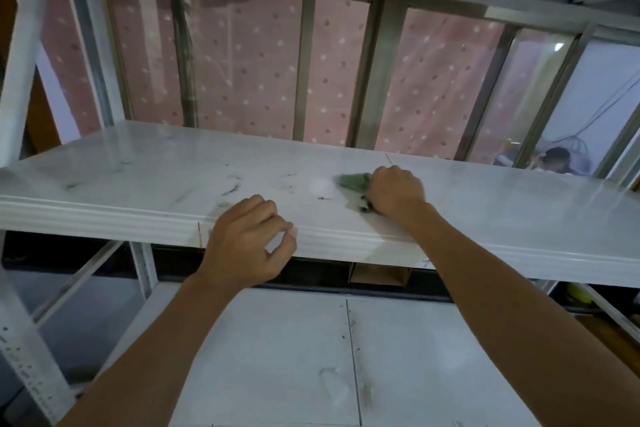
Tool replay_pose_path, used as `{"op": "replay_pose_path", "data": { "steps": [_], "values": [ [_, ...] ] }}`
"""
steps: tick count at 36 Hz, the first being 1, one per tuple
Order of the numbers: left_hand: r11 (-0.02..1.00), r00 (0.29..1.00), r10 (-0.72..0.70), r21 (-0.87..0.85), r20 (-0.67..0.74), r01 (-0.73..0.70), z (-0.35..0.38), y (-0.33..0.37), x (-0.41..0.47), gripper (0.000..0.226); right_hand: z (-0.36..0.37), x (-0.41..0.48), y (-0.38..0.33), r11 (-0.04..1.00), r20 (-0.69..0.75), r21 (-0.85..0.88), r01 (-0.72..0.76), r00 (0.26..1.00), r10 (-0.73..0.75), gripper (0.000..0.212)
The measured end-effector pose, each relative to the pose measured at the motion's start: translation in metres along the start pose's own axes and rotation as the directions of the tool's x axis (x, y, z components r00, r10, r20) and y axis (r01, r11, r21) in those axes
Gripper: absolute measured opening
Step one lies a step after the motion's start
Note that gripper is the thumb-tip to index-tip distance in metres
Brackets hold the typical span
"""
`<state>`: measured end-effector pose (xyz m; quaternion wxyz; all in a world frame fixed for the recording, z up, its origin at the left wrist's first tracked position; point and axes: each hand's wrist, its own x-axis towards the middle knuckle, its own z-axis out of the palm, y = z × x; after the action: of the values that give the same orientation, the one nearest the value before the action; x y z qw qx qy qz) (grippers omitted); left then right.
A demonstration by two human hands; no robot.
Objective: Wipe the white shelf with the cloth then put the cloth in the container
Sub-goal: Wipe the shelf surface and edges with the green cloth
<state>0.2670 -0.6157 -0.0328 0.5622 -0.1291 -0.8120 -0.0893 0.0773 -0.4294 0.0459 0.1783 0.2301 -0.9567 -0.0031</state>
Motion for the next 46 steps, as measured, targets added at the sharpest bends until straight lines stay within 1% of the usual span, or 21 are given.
{"op": "replay_pose_path", "data": {
  "steps": [2,4,6,8,11,15,18,21,24,27,30,33,38,43,46],
  "values": [
    [1.000,1.000,0.000,0.021,-0.031,0.001,0.001,0.001,-0.001,0.032,0.002,0.004,0.017,0.996,0.013,-0.043,-0.078,0.997,0.078,0.017],
    [1.000,0.999,-0.014,0.018,-0.045,0.014,0.002,0.001,-0.002,0.036,0.003,0.013,0.024,0.992,0.050,-0.018,-0.122,0.991,0.123,0.019],
    [0.999,0.998,-0.028,0.019,-0.058,0.030,0.003,0.001,-0.003,0.037,0.004,0.024,0.021,0.990,0.072,0.006,-0.140,0.988,0.139,0.020],
    [0.999,0.997,-0.033,0.024,-0.066,0.035,0.003,0.001,-0.003,0.037,0.003,0.032,0.009,0.994,0.085,-0.002,-0.110,0.990,0.110,0.017],
    [0.999,0.997,-0.033,0.024,-0.068,0.034,0.003,0.003,-0.002,0.037,-0.003,0.037,-0.020,1.000,0.116,-0.001,-0.016,0.993,0.016,0.014],
    [0.999,0.997,-0.031,0.034,-0.065,0.034,0.003,0.002,-0.002,0.037,-0.012,0.024,-0.068,0.976,0.118,0.052,0.210,0.969,-0.215,0.011],
    [0.999,0.998,-0.022,0.043,-0.066,0.025,0.004,0.002,-0.003,0.038,-0.016,0.006,-0.091,0.932,0.125,0.080,0.353,0.924,-0.360,0.025],
    [0.999,0.997,-0.011,0.051,-0.070,0.015,0.004,0.002,-0.002,0.036,-0.018,-0.002,-0.096,0.912,0.116,0.104,0.396,0.906,-0.406,0.028],
    [0.999,0.998,-0.016,0.049,-0.068,0.020,0.003,0.001,-0.003,0.036,-0.020,-0.004,-0.091,0.934,0.103,0.124,0.336,0.931,-0.349,0.026],
    [0.999,0.998,-0.027,0.034,-0.054,0.029,0.003,-0.001,-0.006,0.032,-0.017,-0.003,-0.078,0.976,0.098,0.090,0.196,0.974,-0.205,0.016],
    [0.999,0.998,-0.028,0.031,-0.055,0.030,0.003,-0.002,-0.005,0.032,-0.009,0.006,-0.054,0.997,0.110,0.056,0.058,0.992,-0.064,0.008],
    [0.999,0.997,-0.023,0.034,-0.069,0.025,0.004,-0.002,-0.004,0.033,0.001,0.022,-0.027,0.996,0.108,0.061,-0.062,0.993,0.055,0.011],
    [0.999,0.996,-0.021,0.028,-0.088,0.024,0.006,-0.004,-0.005,0.032,0.017,0.060,-0.001,0.980,0.108,0.033,-0.196,0.975,0.192,0.023],
    [1.000,0.995,-0.018,0.023,-0.099,0.020,0.008,-0.005,-0.007,0.027,0.030,0.109,0.004,0.970,0.124,0.065,-0.234,0.966,0.225,0.025],
    [1.000,0.994,-0.015,0.019,-0.104,0.017,0.008,-0.006,-0.008,0.027,0.039,0.140,0.000,0.973,0.136,0.102,-0.208,0.972,0.194,0.028]
  ]
}}
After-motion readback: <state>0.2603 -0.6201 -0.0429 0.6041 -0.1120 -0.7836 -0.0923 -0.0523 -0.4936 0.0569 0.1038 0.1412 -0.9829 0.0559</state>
